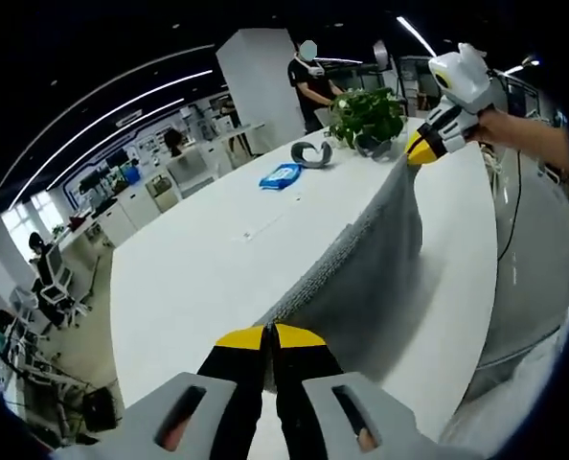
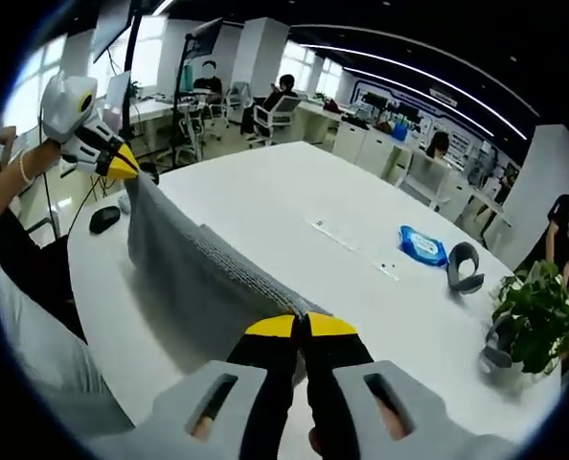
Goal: Fold the towel on the table until its edges align and the towel forms a compact rectangular stack.
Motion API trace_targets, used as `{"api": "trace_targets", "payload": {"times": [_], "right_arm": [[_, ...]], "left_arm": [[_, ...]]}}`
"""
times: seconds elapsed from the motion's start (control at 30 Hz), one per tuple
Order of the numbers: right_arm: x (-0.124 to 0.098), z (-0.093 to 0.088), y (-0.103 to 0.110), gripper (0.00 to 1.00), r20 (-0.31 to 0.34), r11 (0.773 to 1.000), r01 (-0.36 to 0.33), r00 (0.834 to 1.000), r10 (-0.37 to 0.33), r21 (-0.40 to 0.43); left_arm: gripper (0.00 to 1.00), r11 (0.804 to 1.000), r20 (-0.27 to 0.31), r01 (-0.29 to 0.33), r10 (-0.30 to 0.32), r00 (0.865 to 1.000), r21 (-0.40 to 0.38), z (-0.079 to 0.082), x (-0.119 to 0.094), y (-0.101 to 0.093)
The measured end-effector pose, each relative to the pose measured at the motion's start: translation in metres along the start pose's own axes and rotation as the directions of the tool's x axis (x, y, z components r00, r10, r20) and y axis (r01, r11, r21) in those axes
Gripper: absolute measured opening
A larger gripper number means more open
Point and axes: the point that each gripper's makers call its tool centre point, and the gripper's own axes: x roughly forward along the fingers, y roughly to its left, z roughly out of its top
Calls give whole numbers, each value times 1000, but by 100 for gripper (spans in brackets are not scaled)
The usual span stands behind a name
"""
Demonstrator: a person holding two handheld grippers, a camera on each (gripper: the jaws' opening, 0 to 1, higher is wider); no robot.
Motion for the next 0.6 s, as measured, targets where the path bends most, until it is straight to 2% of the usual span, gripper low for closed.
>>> {"api": "trace_targets", "payload": {"times": [0.17,0.37,0.47,0.6], "right_arm": [[27,-10,0,0,-39,1000,-12,999,12,-1],[57,-23,-5,0,-100,996,-2,995,-7,-91],[72,-33,-10,0,-138,992,14,990,-32,-126],[90,-46,-17,0,-173,995,29,984,-45,-92]], "left_arm": [[2,1000,-50,0,-1,999,-8,-15,28,9],[2,999,-68,-4,1,998,-47,-26,55,14],[2,999,-68,-4,1,998,-40,-28,68,13],[2,999,-77,-11,8,997,-39,-34,90,15]]}}
